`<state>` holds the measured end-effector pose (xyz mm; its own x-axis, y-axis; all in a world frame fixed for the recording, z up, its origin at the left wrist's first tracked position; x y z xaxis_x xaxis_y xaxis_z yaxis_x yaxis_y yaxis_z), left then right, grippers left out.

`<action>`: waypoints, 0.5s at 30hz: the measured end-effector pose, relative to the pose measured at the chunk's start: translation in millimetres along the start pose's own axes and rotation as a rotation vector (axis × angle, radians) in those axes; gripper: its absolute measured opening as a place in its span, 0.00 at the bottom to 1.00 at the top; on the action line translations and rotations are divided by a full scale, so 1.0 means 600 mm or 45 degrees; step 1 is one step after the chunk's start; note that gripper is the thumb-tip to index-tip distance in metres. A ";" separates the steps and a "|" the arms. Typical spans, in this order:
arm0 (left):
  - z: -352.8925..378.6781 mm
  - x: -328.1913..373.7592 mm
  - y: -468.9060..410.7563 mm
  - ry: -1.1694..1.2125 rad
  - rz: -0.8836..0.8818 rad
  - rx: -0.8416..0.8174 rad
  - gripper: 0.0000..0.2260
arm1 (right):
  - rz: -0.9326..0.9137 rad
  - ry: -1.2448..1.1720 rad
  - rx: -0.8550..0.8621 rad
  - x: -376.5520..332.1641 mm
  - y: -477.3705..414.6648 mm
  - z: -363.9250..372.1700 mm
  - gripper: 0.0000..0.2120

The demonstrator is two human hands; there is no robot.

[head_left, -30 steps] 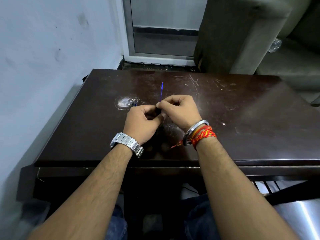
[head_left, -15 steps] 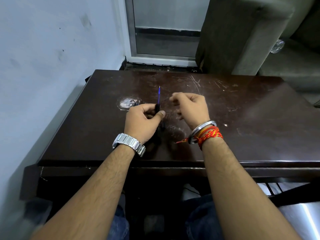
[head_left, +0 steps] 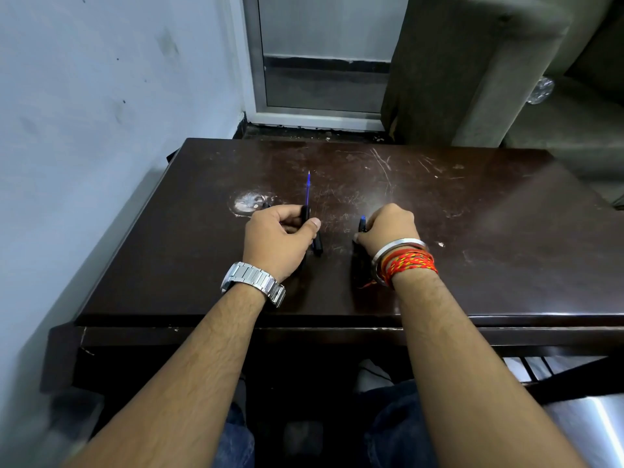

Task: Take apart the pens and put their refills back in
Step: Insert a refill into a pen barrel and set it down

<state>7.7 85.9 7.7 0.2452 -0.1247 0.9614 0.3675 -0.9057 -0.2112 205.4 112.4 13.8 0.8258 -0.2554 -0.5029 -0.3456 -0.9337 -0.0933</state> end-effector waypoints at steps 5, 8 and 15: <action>0.002 -0.004 0.001 -0.001 -0.026 -0.024 0.07 | 0.039 -0.140 0.078 -0.011 -0.001 -0.002 0.09; 0.002 -0.004 0.000 -0.024 -0.020 -0.024 0.07 | 0.096 -0.355 0.204 -0.020 0.005 -0.015 0.08; 0.005 0.001 0.002 -0.113 0.029 -0.041 0.05 | 0.312 -1.204 0.296 -0.030 0.024 -0.030 0.08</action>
<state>11.1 85.7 7.5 0.3322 -0.1107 0.9367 0.3318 -0.9159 -0.2259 193.5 99.0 37.2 0.0614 -0.0356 -0.9975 -0.6207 -0.7840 -0.0102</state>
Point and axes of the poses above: each hand's wrist, its own y-axis away from the middle knuckle, its own z-axis out of the palm, x = y × z, the point moved 6 cm from there along -y, towards the middle knuckle, and after that the axes turned 12 degrees about x, right-handed, at the moved point
